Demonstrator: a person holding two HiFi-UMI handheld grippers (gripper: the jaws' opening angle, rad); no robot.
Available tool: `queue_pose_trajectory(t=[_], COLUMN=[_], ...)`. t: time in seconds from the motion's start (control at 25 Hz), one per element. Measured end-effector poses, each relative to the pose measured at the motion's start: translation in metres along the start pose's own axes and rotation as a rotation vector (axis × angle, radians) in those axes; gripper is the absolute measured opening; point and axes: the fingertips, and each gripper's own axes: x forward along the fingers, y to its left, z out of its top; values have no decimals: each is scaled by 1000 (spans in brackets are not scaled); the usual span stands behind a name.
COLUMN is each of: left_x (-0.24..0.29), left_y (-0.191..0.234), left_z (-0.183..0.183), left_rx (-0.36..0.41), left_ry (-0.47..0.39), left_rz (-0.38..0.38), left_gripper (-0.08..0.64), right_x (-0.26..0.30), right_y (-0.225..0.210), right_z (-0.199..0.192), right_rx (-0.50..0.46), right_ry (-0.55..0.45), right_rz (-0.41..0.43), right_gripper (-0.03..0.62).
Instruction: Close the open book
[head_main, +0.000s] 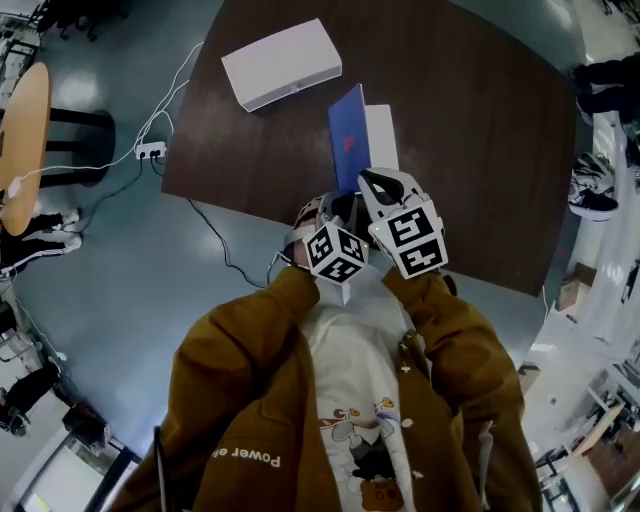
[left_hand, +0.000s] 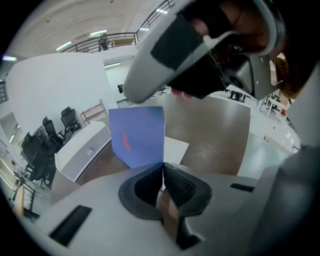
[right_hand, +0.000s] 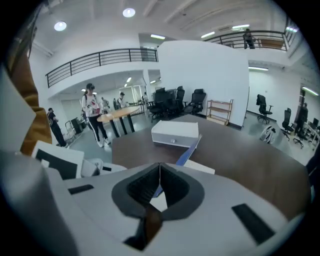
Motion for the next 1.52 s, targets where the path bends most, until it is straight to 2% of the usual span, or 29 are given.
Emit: queue_pose_trajectory(t=[0.08,0.2,0.44,0.72,0.92,1.2,1.52], left_x=[0,-1,-9,-15,-23,-45,-100], left_y=[-3,-9,0,7,11,15,17], left_z=[-2,-3,-3,-2,-2,-2,16], left_rx=[-16,-60,-125,-239,-293,-401,-477], left_ry=[5,6,-19,-25,-30,-28,-93], left_rz=[-21,-60,-59,-67,-55,-71,-83], left_gripper=[28,94,95,86,6,6,6], right_x=[9,10,24,42,28,-7,-61], right_y=[-2,-14,-33,-45,-32,-15,6], right_z=[-14,-39,-82,-126,-118,-83,-40], right_rx=[-11,-23,-29,70,160,242,291], right_ry=[77,156,269,345,251,51,-190], right_rz=[-1,-23,-51,-32,-12,-51,-172], right_gripper=[8,6,8,8,6,6,6])
